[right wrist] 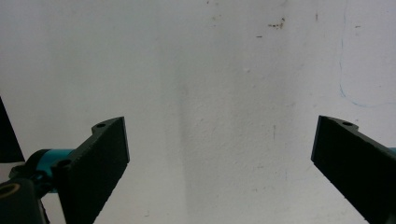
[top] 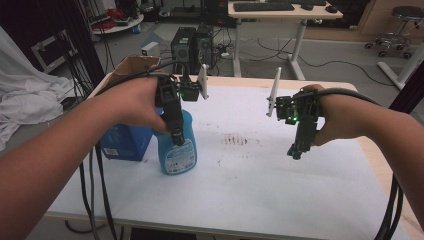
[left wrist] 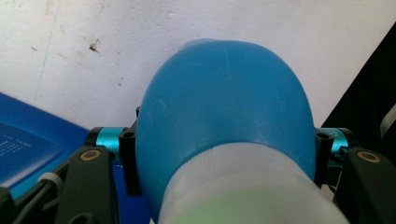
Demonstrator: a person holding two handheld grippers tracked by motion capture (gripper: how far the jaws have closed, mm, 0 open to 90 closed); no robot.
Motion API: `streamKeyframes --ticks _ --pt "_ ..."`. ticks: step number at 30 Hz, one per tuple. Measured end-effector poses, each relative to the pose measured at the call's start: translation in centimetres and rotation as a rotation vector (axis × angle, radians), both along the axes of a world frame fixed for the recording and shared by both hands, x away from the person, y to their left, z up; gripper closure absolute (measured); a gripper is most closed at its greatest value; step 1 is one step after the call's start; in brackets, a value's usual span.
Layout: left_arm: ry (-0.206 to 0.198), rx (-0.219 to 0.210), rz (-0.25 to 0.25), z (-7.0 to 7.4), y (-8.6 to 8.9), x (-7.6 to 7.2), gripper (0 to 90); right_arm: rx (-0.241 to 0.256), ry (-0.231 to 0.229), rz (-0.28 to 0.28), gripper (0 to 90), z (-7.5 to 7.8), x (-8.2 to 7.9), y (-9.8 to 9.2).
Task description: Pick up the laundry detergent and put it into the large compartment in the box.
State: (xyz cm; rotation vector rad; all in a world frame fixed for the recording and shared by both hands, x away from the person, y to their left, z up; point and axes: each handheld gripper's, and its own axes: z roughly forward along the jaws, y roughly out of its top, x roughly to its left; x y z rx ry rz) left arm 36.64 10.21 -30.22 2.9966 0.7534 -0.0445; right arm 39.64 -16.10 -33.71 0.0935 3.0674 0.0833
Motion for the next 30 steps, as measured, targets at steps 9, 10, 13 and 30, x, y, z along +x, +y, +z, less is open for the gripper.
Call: streamKeyframes --ticks 9,10,13,30 --pt "-0.002 -0.002 0.003 0.0 0.0 0.0 38.5 -0.003 0.001 0.0 3.2 -0.1 0.0 0.1" --pt "-0.002 -0.003 0.0 0.0 0.0 0.0 38.6 -0.003 0.002 0.001 3.2 -0.1 0.0 0.1" --pt "0.0 -0.002 -0.005 0.0 0.0 0.0 38.9 -0.002 0.001 0.001 3.2 -0.2 0.0 0.2" --pt "0.05 0.011 -0.059 2.5 -0.2 0.0 39.0 -0.006 0.007 0.005 3.2 -0.3 0.0 0.3"
